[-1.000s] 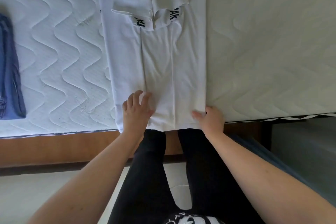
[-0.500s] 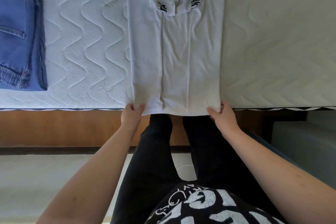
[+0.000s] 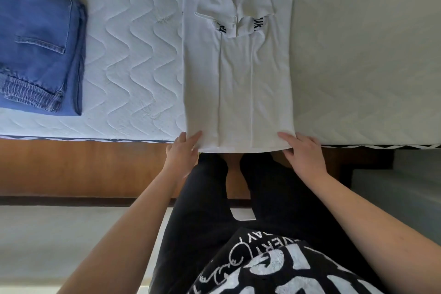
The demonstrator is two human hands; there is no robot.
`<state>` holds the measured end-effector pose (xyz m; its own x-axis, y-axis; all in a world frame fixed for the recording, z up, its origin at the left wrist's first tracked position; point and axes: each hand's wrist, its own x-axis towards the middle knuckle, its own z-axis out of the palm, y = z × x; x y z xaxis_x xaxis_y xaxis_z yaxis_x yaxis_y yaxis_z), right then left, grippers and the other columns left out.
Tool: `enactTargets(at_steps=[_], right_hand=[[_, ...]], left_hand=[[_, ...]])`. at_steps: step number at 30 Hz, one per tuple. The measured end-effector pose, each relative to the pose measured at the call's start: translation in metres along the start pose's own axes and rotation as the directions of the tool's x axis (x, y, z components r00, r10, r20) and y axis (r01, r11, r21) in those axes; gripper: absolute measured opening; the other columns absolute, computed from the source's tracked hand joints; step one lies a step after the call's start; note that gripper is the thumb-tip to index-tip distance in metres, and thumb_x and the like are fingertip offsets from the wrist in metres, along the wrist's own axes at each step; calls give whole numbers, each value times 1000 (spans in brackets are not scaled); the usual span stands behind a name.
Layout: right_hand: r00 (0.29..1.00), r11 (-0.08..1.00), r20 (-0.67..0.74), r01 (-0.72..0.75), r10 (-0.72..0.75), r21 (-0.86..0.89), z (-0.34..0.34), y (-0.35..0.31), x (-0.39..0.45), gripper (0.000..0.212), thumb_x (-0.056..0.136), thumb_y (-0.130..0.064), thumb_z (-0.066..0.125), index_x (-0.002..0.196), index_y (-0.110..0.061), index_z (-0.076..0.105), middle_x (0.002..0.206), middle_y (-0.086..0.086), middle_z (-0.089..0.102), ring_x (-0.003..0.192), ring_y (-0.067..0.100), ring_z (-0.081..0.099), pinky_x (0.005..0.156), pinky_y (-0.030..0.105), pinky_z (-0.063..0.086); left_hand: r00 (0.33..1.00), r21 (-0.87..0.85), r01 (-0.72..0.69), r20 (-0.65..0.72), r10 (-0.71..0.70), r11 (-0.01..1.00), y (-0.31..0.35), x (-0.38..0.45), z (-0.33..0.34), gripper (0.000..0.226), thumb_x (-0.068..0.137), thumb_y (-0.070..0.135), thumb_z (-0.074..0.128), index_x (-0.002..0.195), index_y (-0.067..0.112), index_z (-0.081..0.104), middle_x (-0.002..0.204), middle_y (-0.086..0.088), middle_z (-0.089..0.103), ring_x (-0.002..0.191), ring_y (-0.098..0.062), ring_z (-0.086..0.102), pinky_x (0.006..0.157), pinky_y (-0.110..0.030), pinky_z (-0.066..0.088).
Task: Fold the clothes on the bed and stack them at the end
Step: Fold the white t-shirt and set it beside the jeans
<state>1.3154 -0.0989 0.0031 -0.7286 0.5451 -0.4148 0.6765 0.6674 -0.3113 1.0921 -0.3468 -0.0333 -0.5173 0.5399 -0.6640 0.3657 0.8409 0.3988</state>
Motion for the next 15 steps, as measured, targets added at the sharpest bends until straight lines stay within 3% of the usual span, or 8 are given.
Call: enactTargets(at_steps=[4, 7, 10, 12, 13, 15], right_hand=[[970, 988, -225, 58, -90, -142, -20, -8, -4, 32, 72, -9, 82, 101, -20, 75, 84, 4, 69, 77, 30, 62, 78, 40, 38], [951, 979, -290, 46, -103, -198, -36, -15, -5, 28, 69, -14, 83, 94, -23, 77, 95, 6, 60, 90, 31, 55, 82, 39, 31], [947, 976, -288, 89, -145, -201, -54, -18, -10, 25, 69, -8, 78, 91, -18, 77, 121, 9, 58, 116, 31, 48, 97, 39, 27], [946, 963, -236, 174, -221, -205, -65, -20, -14, 22, 71, -3, 75, 92, -10, 75, 125, 8, 62, 122, 31, 51, 103, 39, 28], [951, 962, -202, 195, -233, -192, -71, -21, -17, 22, 74, -1, 74, 95, -8, 73, 122, 7, 65, 119, 31, 56, 104, 39, 31], [970, 970, -125, 186, -206, -160, -80, -26, -25, 23, 83, -3, 68, 105, -8, 69, 111, 7, 69, 104, 29, 63, 97, 40, 41]], left_hand=[[990, 212, -22, -128, 50, 977, 12, -9, -18, 56, 88, 23, 63, 141, 33, 50, 114, -3, 47, 113, -26, 47, 98, -41, 30], [961, 248, -15, -265, 82, 969, 30, -18, -34, 36, 85, 18, 66, 118, 33, 69, 108, -6, 49, 107, -31, 44, 95, -44, 30], [906, 436, -66, -350, 236, 897, 42, -31, -51, 18, 75, 16, 72, 87, 29, 74, 140, -10, 41, 131, -35, 30, 108, -50, 19], [857, 574, -193, -297, 421, 796, 48, -44, -62, 9, 76, 14, 72, 74, 23, 71, 158, -11, 29, 147, -33, 17, 120, -46, 6], [828, 639, -266, -232, 510, 721, 51, -50, -66, 9, 76, 12, 73, 72, 19, 70, 158, -13, 32, 148, -32, 20, 123, -44, 8], [766, 677, -408, -110, 633, 612, 62, -61, -74, 16, 64, 4, 82, 74, 11, 71, 136, -16, 59, 127, -31, 56, 111, -40, 41]])
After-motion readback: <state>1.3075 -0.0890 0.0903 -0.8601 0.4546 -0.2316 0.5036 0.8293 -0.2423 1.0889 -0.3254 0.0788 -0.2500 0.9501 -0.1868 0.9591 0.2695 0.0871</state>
